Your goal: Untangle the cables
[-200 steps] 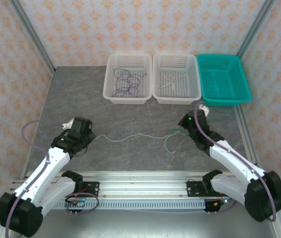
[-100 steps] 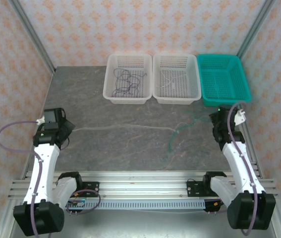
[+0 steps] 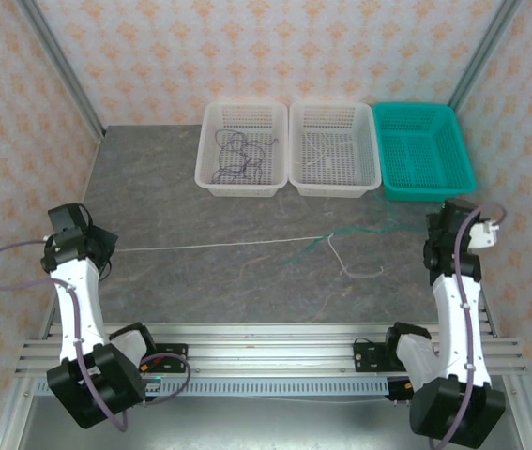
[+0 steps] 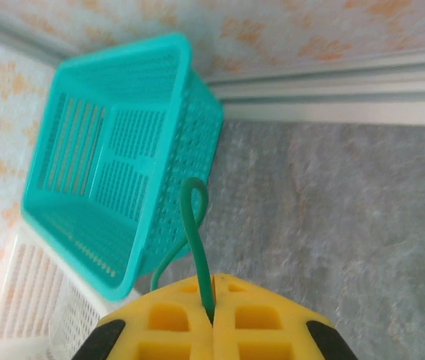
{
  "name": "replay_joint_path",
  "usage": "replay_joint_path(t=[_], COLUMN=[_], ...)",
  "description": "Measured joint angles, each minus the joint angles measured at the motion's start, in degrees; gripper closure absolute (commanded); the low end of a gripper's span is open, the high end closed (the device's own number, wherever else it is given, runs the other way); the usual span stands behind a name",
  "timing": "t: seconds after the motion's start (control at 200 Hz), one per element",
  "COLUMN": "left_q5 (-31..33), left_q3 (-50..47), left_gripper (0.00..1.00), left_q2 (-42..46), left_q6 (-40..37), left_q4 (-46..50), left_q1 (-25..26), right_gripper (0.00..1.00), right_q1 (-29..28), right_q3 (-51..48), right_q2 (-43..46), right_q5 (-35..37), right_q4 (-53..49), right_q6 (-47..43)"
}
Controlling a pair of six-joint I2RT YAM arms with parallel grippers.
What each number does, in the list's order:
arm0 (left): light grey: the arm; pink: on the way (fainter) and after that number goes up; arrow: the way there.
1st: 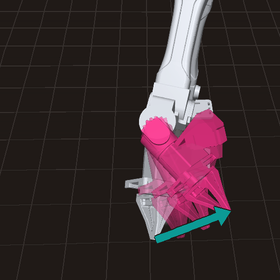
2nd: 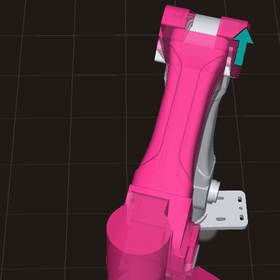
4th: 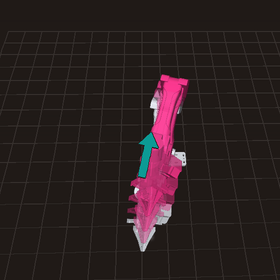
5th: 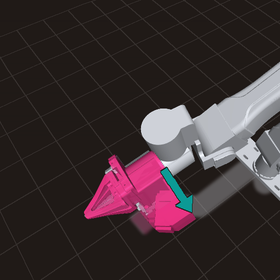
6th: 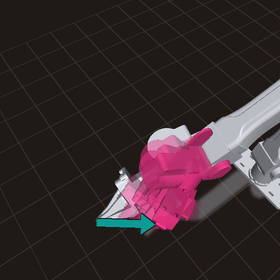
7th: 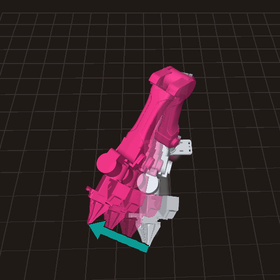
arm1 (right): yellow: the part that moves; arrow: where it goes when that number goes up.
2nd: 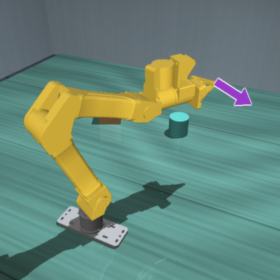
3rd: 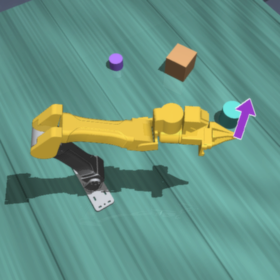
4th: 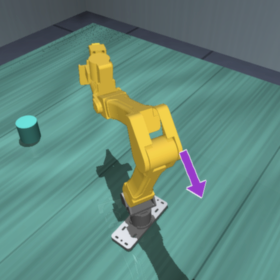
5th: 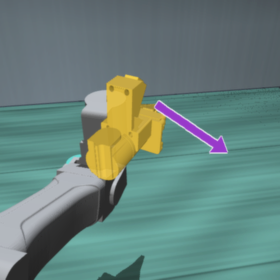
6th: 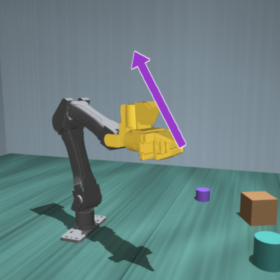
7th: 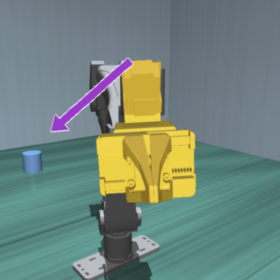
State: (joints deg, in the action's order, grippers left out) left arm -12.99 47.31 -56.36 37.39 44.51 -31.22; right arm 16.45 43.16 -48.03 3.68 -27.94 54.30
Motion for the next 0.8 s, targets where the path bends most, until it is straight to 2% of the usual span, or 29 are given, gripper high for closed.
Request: replay_joint_path(t=[0.105, 0.17, 0.445, 0.515, 0.546, 0.636, 0.686, 0.711, 0.746, 0.801], left_q5=[-2.62, -3.82, -4.28, -4.55, -4.42, -3.76, -3.08, -2.67, -1.75, -0.07], left_q3=[0.68, 0.70, 0.85, 0.74, 0.55, 0.00, -0.11, -0.11, -0.13, -0.15], left_gripper=[1.00, 1.00, 1.00, 1.00, 1.00, 1.00, 1.00, 1.00, 0.93, 0.75], left_q2=[-2.34, -3.13, -3.28, -3.15, -2.99, -2.67, -2.78, -2.84, -3.10, -3.85], left_q6=[-1.14, -1.53, -1.92, -1.92, -1.92, -1.95, -1.92, -1.95, -1.92, -1.95], left_q4=[1.03, 1.25, 0.46, -1.20, -2.23, -4.81, -6.03, -6.49, -6.93, -7.32], left_q1=[-2.21, -2.34, -2.80, -2.36, -1.27, 5.42, 10.73, 12.92, 16.09, 20.02], right_gripper=[1.00, 1.00, 1.00, 1.00, 0.95, 0.89, 0.77, 0.69, 0.59, 0.49], right_q1=[5.77, 7.32, 7.93, 5.33, 3.52, -2.67, -4.66, -5.25, -5.66, -5.95], right_q3=[0.63, 1.64, 2.51, -0.24, -1.75, -7.72, -10.88, -12.39, -14.03, -15.23], right_q2=[-0.04, -1.09, -6.91, -8.15, -8.74, -11.37, -12.66, -13.20, -13.64, -13.68], right_q5=[-1.36, -2.25, -11.13, -12.76, -12.98, -14.53, -15.19, -15.34, -15.47, -15.56], right_q4=[-3.30, -4.79, -2.64, 0.31, 1.51, 5.46, 6.49, 6.84, 6.88, 6.05], right_q6=[2.45, 2.56, 1.40, 1.20, 1.16, 1.18, 1.36, 1.20, 1.01, 0.17])
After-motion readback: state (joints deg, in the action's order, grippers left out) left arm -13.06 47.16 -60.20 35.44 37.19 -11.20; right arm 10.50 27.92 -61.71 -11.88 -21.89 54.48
